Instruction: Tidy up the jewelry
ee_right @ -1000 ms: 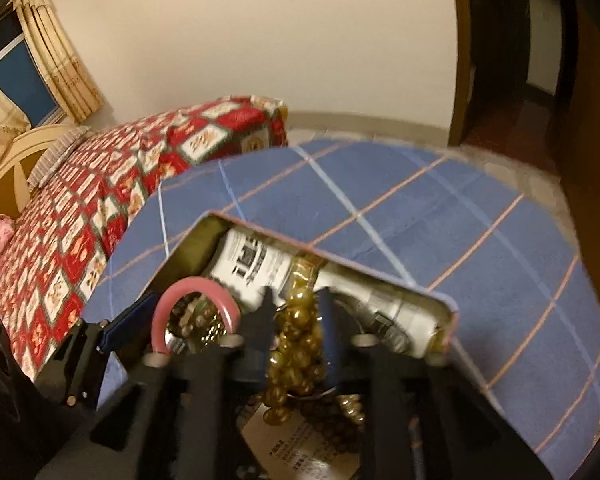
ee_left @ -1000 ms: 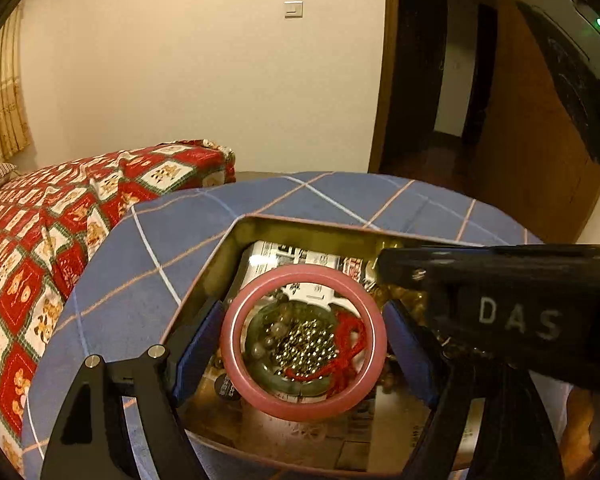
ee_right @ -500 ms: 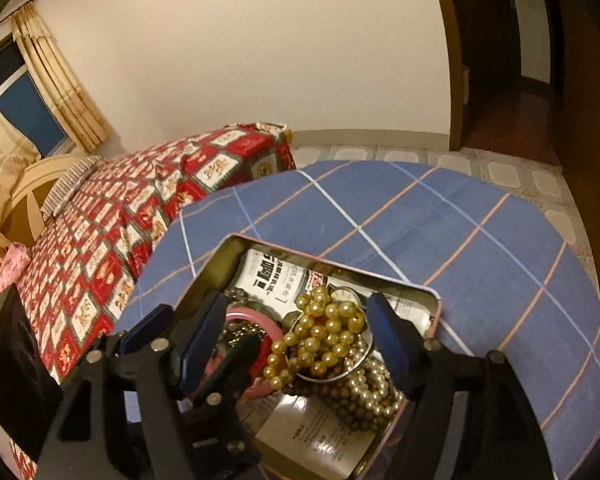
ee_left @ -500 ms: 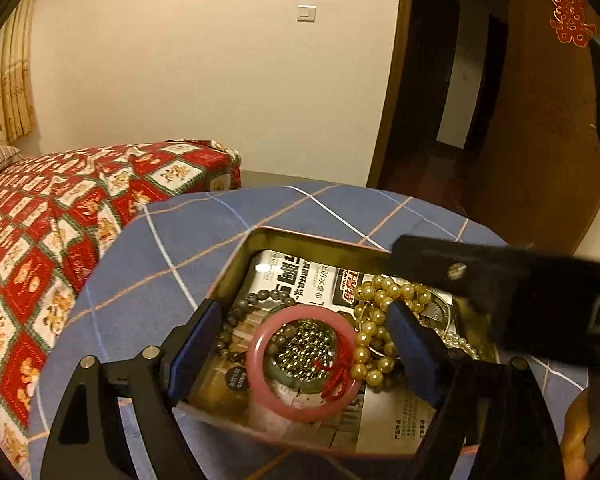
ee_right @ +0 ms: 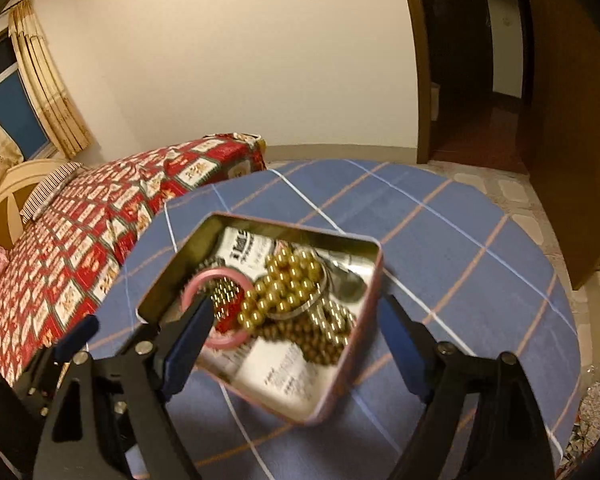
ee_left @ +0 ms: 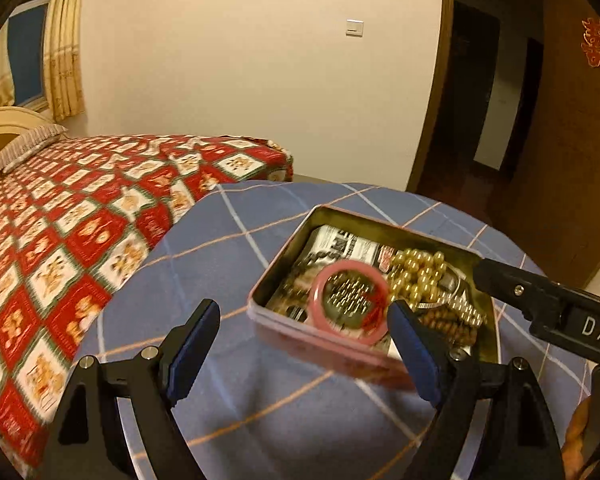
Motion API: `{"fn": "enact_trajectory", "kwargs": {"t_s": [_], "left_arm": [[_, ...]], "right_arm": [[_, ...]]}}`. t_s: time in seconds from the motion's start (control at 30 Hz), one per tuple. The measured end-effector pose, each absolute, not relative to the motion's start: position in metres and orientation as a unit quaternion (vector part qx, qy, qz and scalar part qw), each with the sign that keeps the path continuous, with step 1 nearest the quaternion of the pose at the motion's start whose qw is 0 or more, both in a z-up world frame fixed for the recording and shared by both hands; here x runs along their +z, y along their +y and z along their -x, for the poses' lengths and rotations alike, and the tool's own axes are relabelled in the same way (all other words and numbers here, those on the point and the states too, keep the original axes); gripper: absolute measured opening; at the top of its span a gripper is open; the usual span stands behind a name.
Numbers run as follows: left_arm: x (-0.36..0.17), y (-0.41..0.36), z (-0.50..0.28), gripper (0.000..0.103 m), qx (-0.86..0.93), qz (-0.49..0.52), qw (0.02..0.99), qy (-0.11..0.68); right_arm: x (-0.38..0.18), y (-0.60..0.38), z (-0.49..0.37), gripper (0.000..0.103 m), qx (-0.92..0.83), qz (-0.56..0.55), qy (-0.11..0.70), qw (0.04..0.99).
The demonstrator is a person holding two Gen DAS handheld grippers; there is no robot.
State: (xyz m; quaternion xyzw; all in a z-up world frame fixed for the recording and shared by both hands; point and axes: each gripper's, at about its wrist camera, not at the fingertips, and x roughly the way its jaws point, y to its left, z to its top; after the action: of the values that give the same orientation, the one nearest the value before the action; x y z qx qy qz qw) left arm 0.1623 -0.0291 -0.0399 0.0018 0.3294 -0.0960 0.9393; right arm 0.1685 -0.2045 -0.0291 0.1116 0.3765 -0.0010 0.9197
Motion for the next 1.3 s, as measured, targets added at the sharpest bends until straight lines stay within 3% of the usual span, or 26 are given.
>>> {"fn": "enact_trajectory", "kwargs": {"t_s": [0.33, 1.3], "left_arm": [[-0.039, -0.017, -0.124, 0.086, -0.069, -0.014, 0.945, 0.321], [0.023, 0.013, -0.038, 0.086, -0.046, 0.015, 0.974, 0.220]], "right_arm": [[-0.031, -0.191, -0.128, 0.100, -0.026, -0.080, 0.364, 0.928], [0.036, -0.159, -0.021, 0.103, -0.065, -0.034, 0.205, 0.976]]}}
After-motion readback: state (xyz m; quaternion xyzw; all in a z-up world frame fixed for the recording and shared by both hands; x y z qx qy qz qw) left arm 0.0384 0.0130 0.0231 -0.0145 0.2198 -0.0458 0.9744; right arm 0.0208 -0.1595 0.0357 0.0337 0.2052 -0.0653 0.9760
